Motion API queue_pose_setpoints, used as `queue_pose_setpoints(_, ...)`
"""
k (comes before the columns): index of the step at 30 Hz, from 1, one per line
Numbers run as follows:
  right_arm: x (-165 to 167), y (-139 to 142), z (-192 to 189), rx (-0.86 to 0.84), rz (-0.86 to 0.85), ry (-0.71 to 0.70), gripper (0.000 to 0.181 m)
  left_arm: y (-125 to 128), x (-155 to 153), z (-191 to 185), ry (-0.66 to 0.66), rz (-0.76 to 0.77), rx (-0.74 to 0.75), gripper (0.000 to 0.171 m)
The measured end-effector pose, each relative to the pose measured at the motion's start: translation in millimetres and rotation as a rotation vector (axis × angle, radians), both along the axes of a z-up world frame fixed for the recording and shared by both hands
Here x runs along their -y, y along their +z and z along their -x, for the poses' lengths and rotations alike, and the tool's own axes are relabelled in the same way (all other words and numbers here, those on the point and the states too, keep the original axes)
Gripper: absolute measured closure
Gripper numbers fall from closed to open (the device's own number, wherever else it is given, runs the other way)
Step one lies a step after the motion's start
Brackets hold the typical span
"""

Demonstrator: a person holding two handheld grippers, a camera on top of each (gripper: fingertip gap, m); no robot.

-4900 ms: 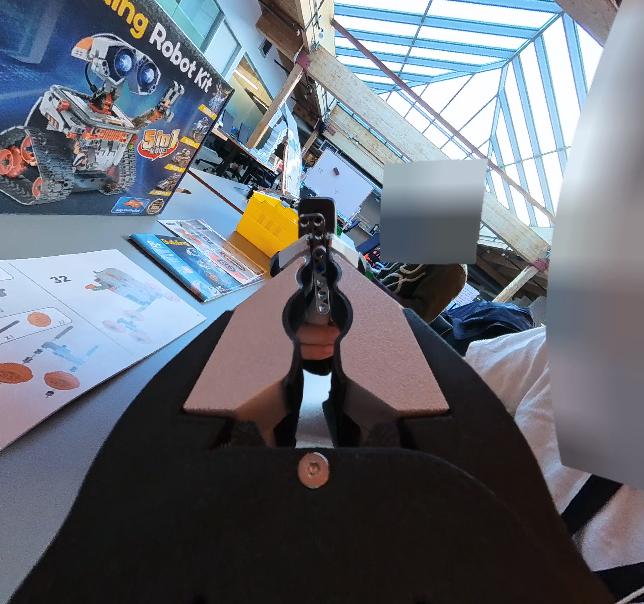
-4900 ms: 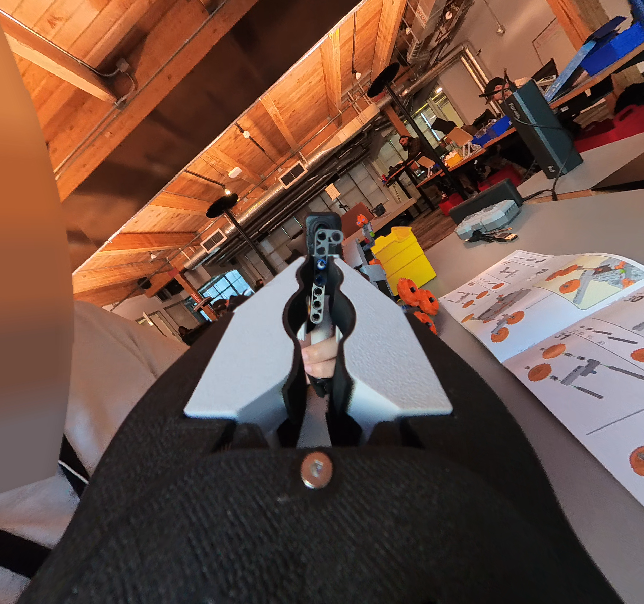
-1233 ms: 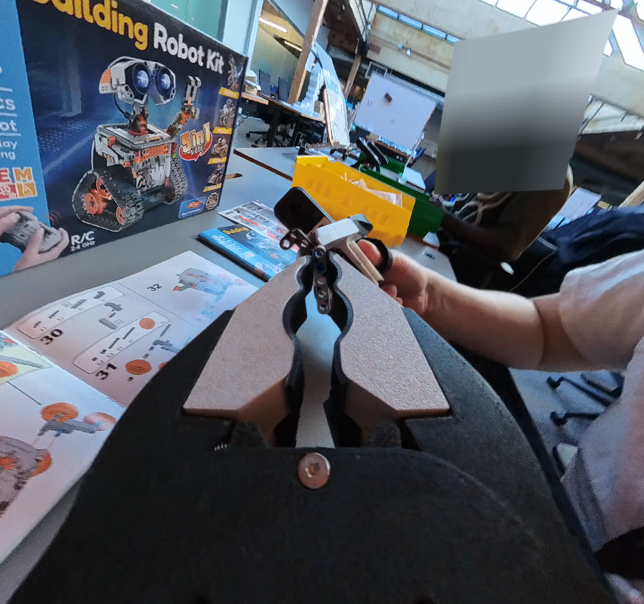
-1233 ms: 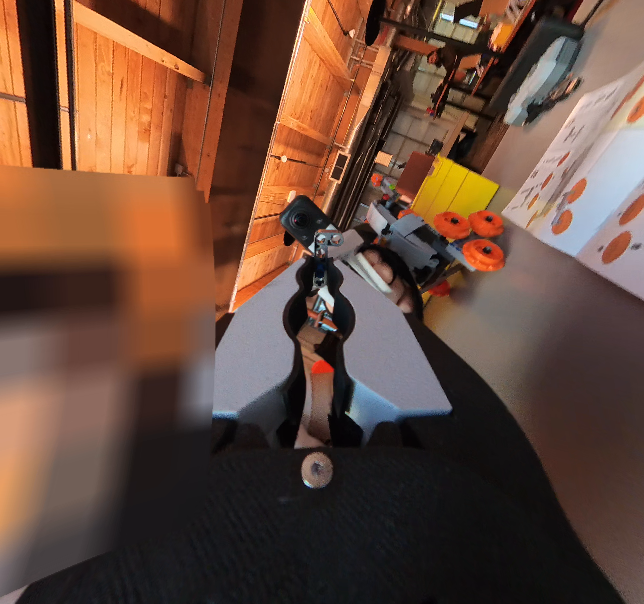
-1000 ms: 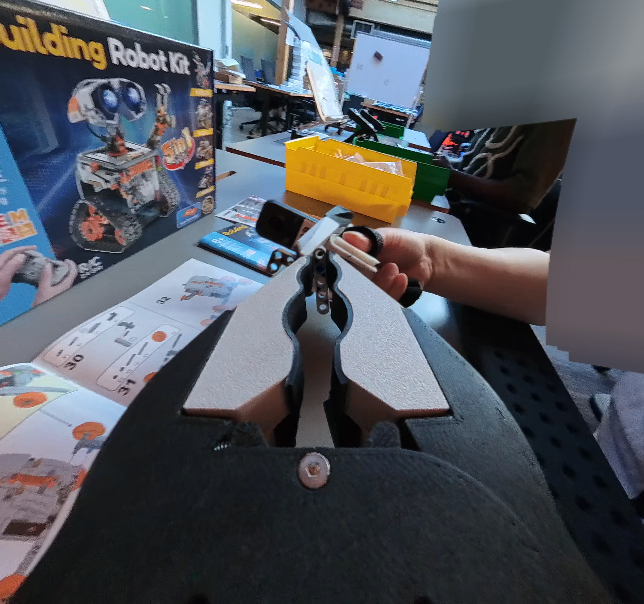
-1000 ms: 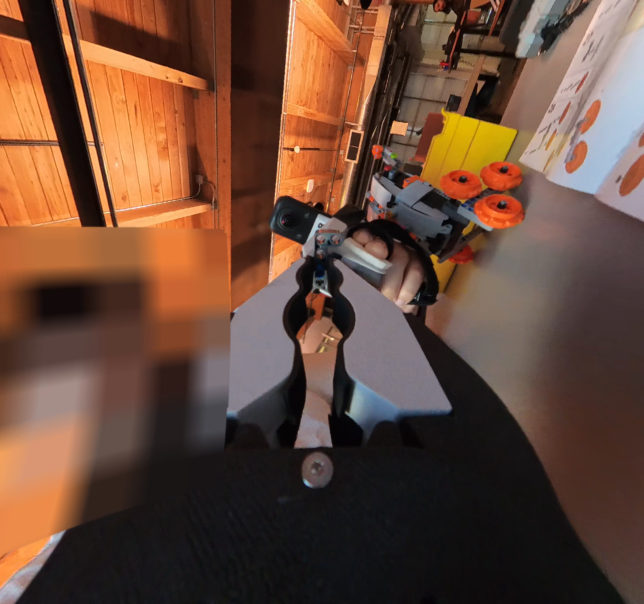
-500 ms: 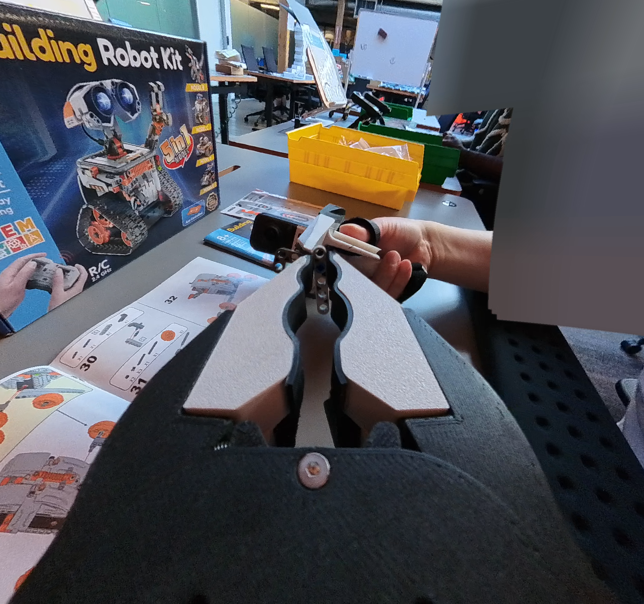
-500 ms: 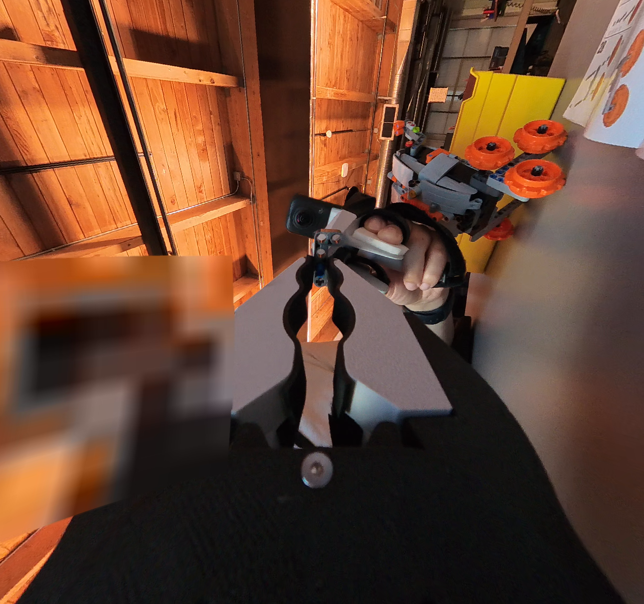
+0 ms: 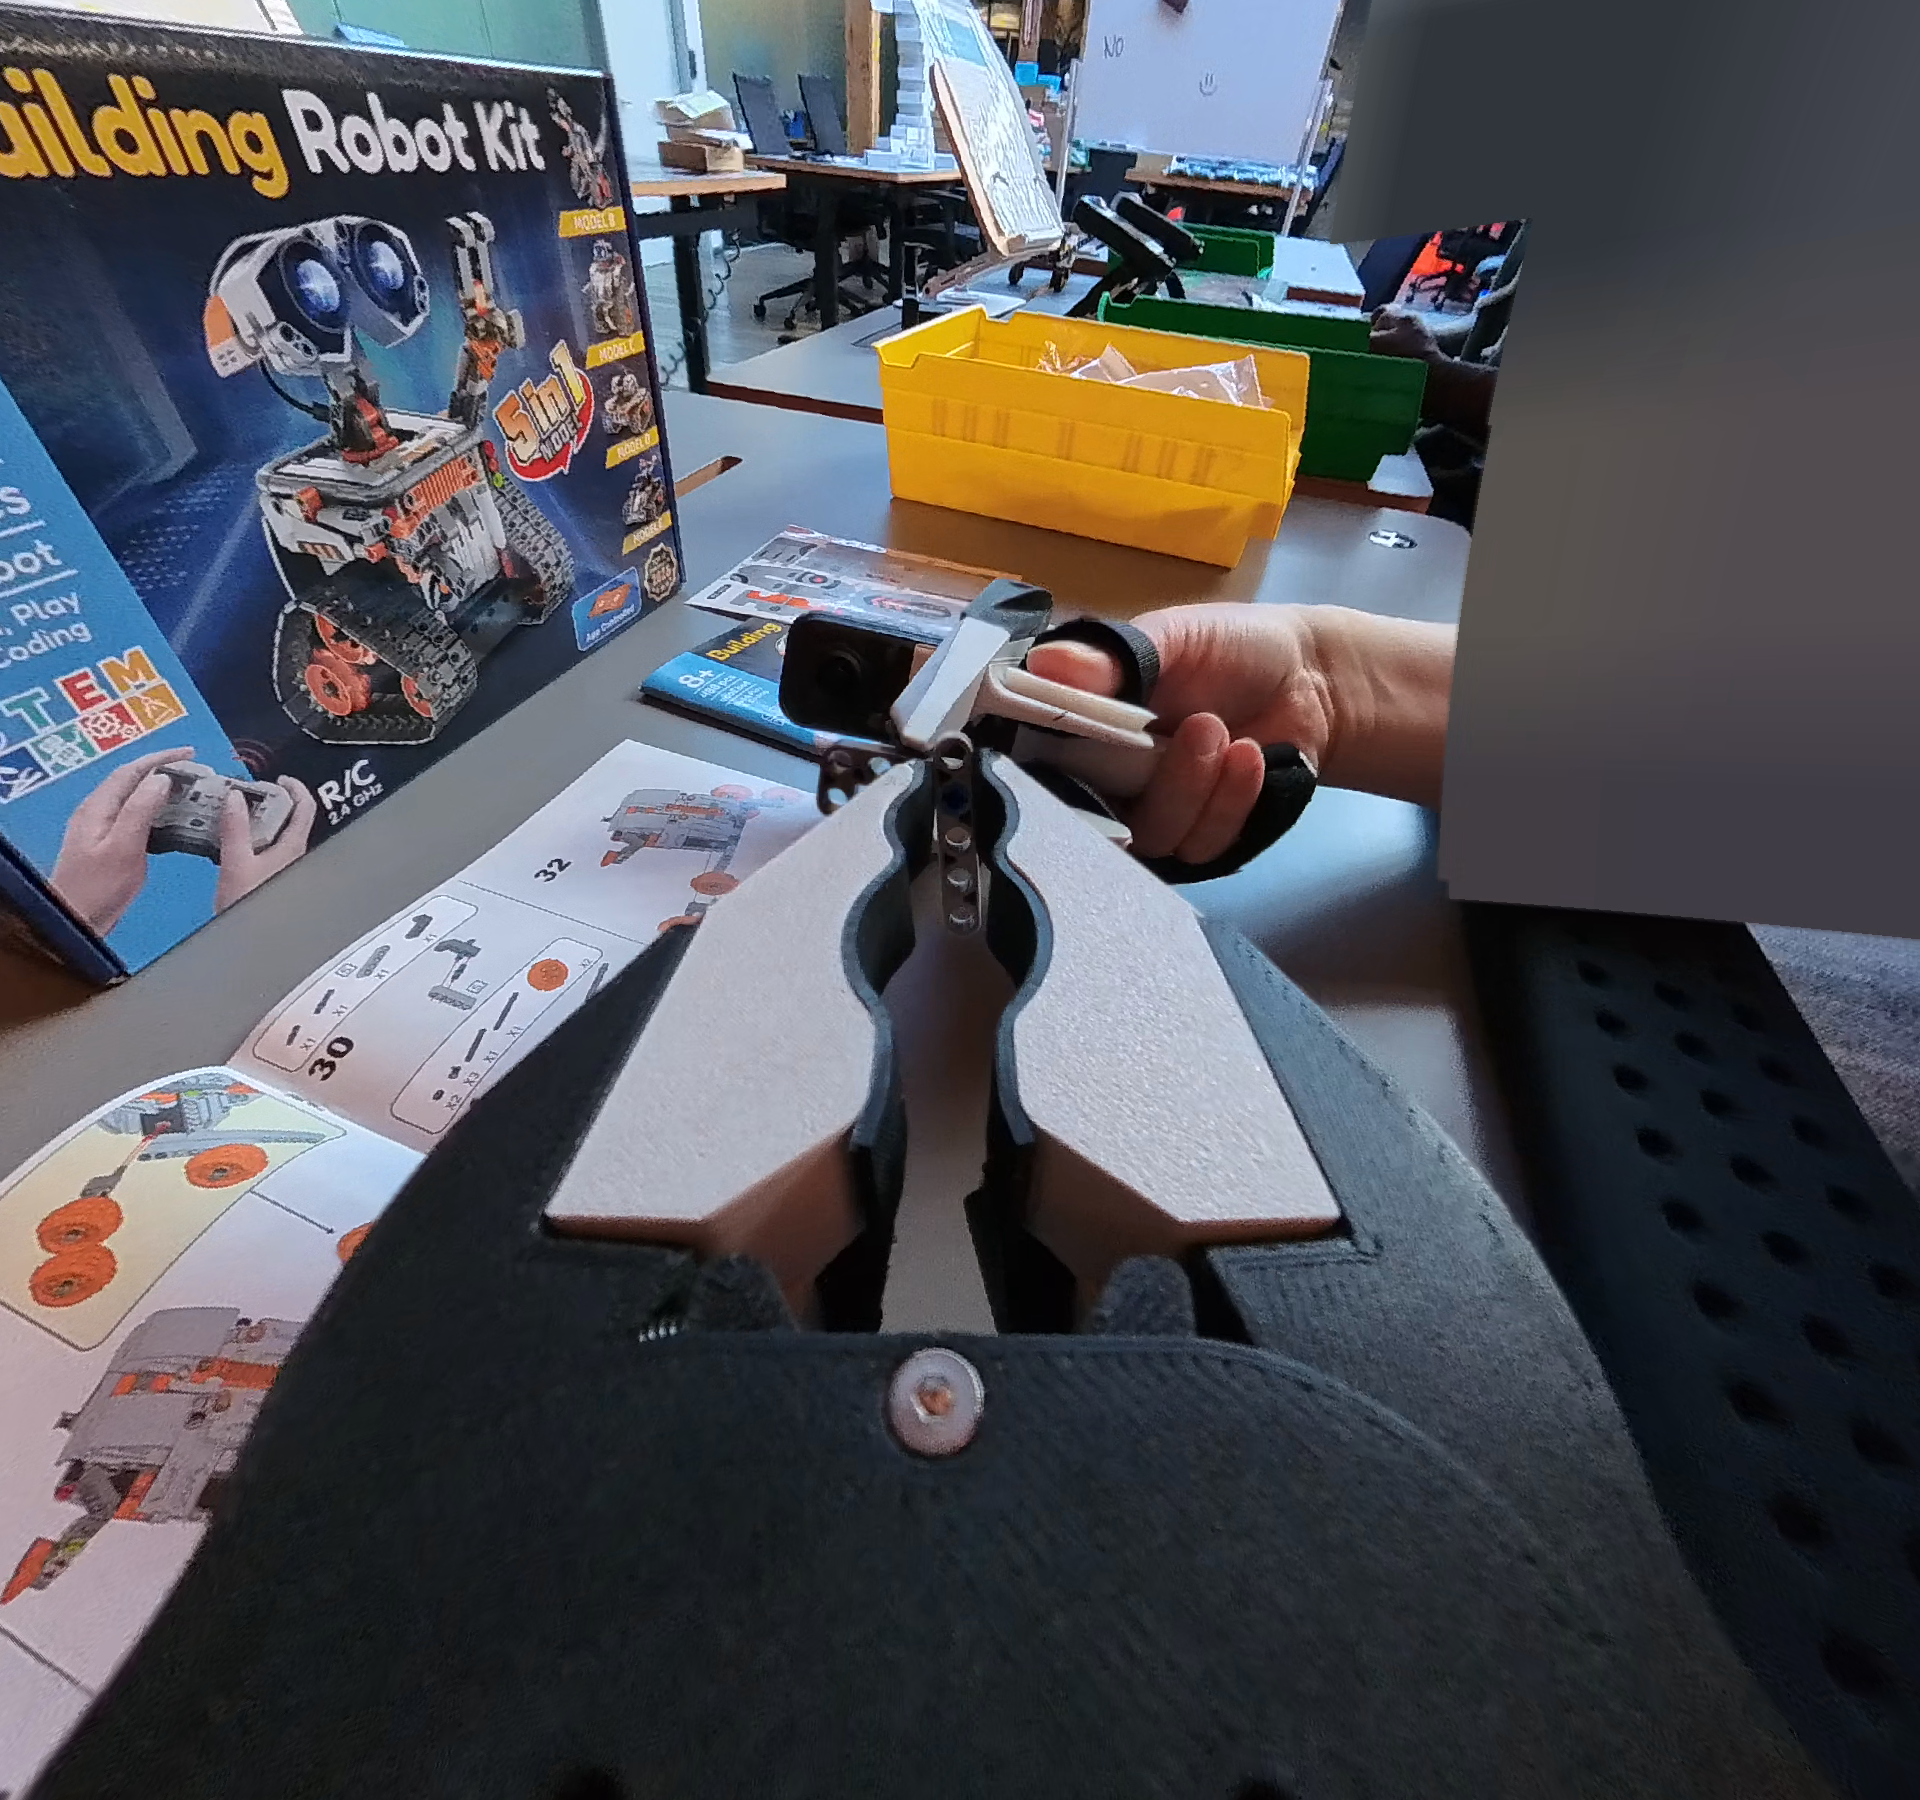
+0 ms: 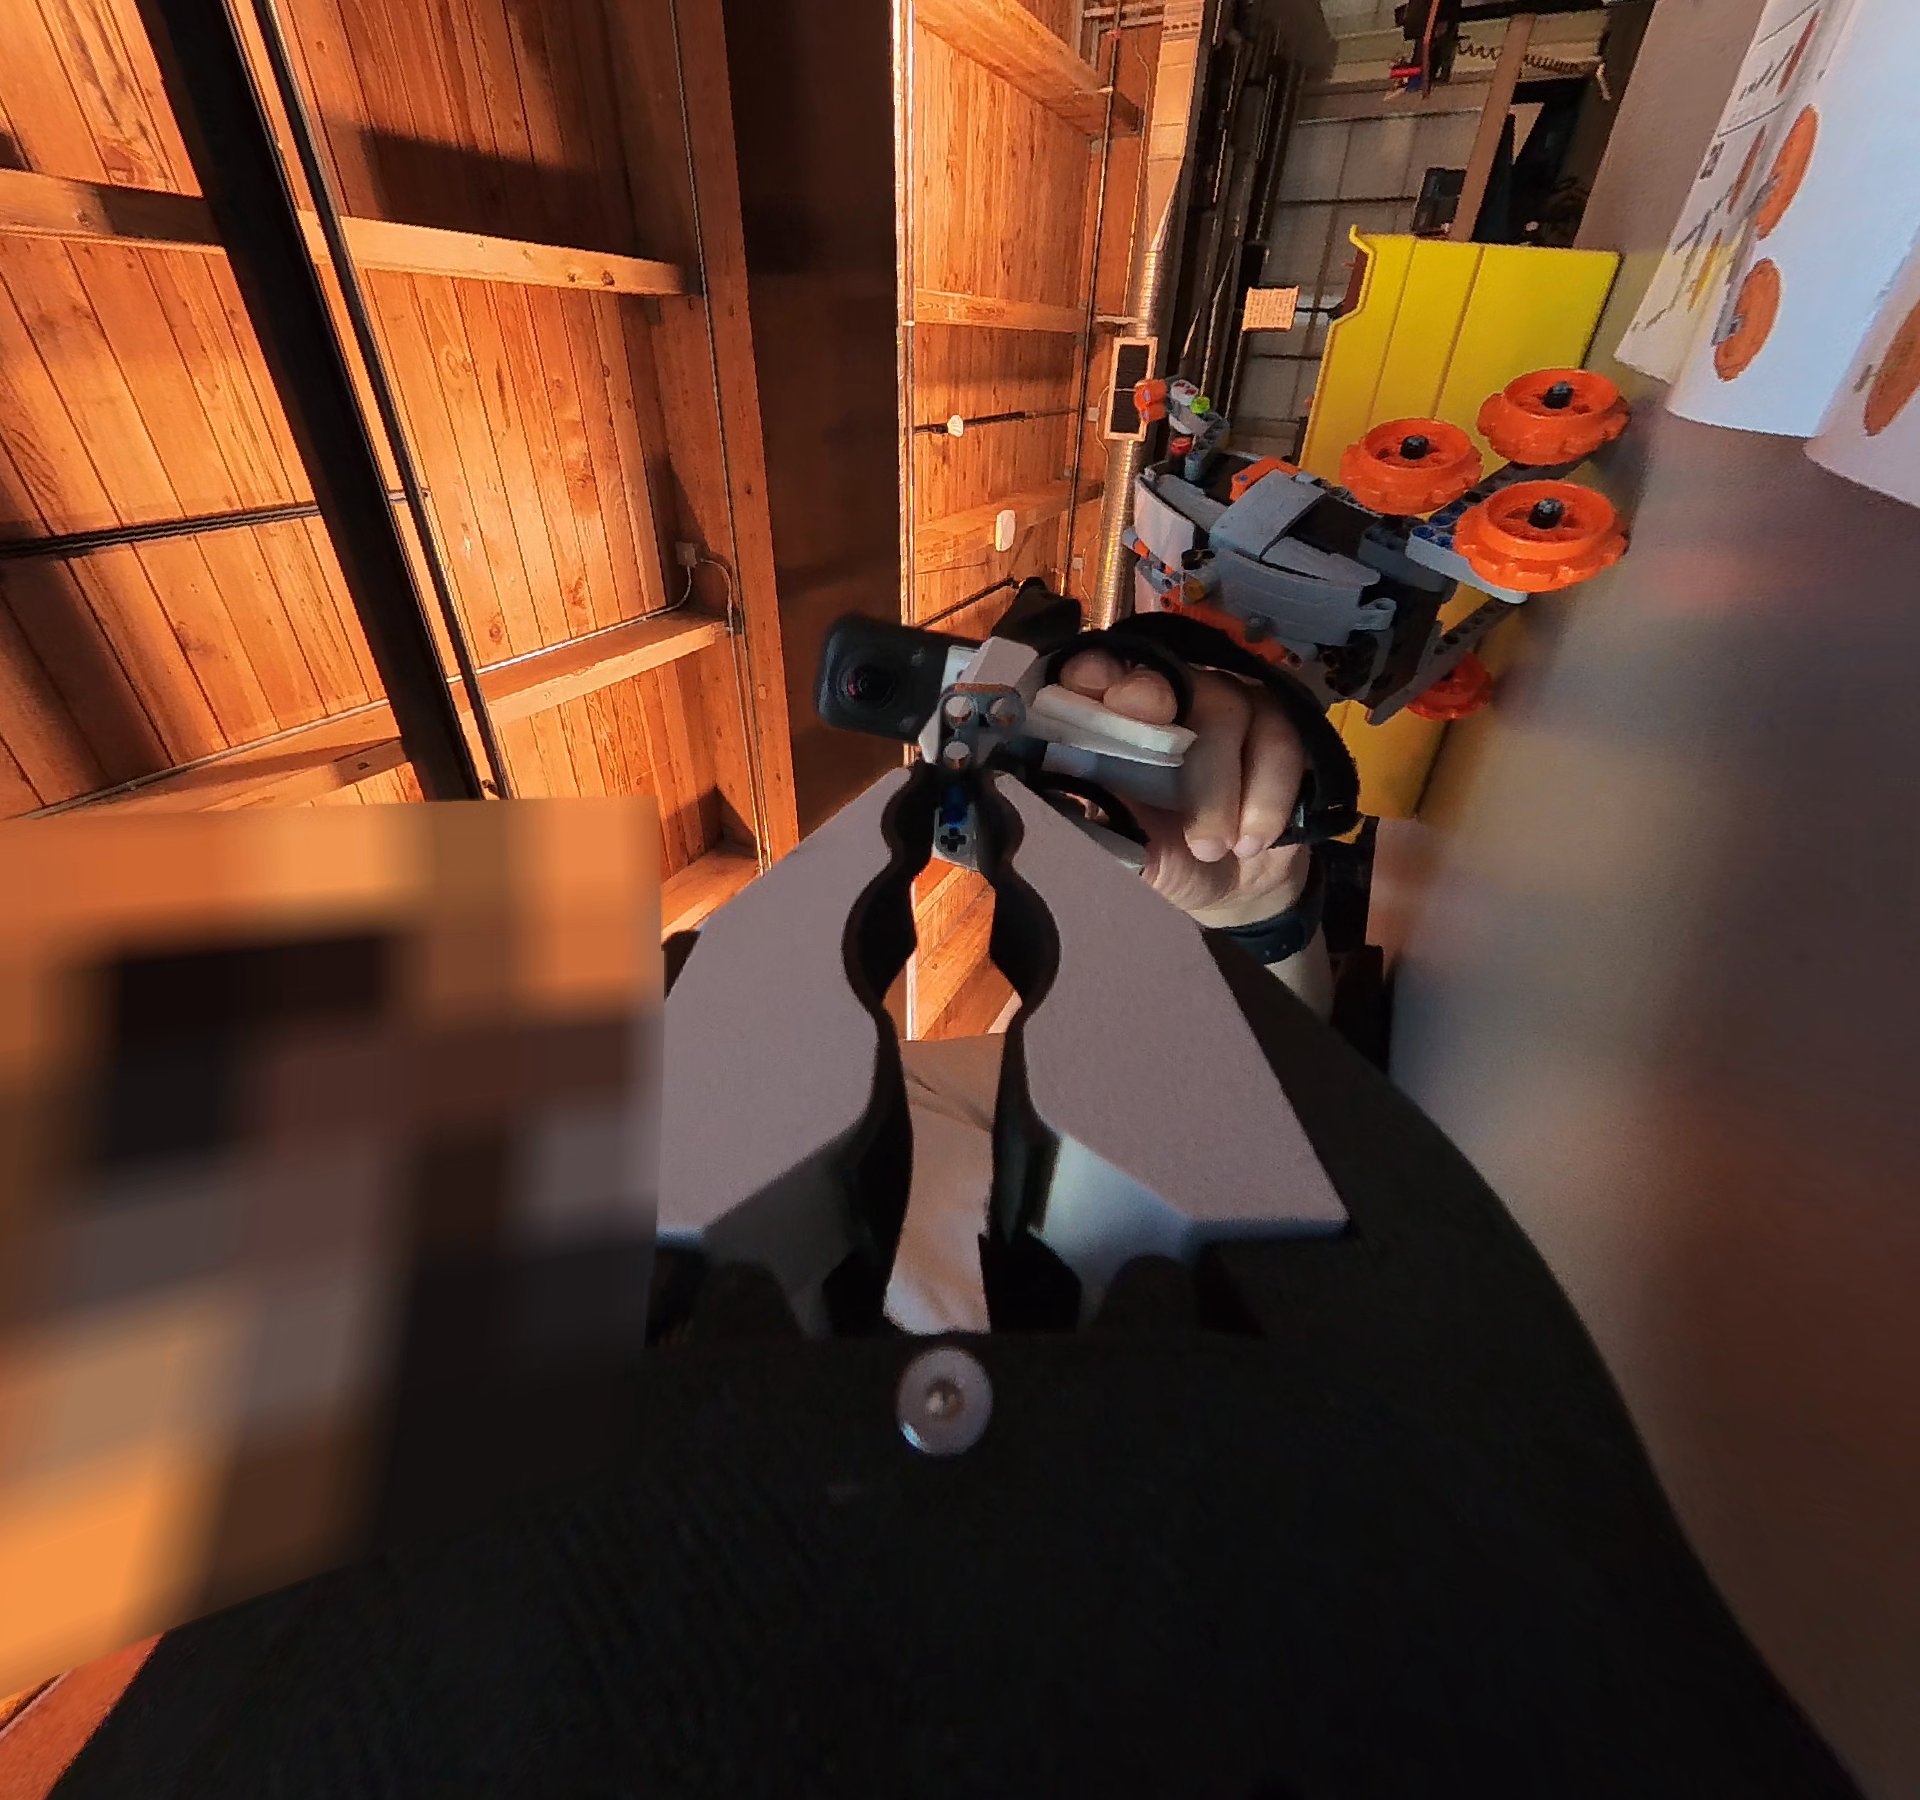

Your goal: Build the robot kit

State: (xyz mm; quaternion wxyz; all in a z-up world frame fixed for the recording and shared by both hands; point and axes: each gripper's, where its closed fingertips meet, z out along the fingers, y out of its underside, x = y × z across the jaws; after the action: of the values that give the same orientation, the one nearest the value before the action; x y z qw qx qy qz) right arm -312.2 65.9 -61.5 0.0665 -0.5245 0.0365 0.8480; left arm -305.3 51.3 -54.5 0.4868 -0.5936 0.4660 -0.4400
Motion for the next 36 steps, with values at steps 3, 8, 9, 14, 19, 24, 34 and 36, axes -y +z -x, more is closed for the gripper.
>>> queue_pose_setpoints(3, 0, 1, 1, -0.015, 0.016, -0.003, 0.175, 1, 0, 1, 0.004, -0.013, 0.000, 0.166)
queue_pose_setpoints(8, -7, -2, 0, 0.015, 0.010, -0.077, 0.175, -2, -6, 0, 0.040, -0.022, -0.005, 0.166)
queue_pose_setpoints(9, -8, -3, 0, 0.016, 0.016, -0.090, 0.175, -3, -7, 0, 0.046, -0.019, -0.002, 0.166)
queue_pose_setpoints(14, -12, -7, 2, 0.028, 0.051, -0.143, 0.175, -7, -10, 0, 0.102, -0.174, -0.069, 0.166)
queue_pose_setpoints(19, -15, -11, 2, 0.013, 0.087, -0.161, 0.175, -10, -13, -1, 0.126, -0.197, -0.091, 0.166)
queue_pose_setpoints(24, -9, 3, 3, -0.057, 0.038, -0.114, 0.175, 6, -9, 0, 0.085, -0.043, 0.054, 0.166)
queue_pose_setpoints(34, -1, 10, 1, -0.045, -0.039, -0.033, 0.174, 12, -5, 0, 0.058, -0.015, 0.097, 0.166)
queue_pose_setpoints(36, 2, 12, 1, -0.052, -0.048, 0.000, 0.174, 14, -6, 1, 0.061, -0.012, 0.107, 0.166)
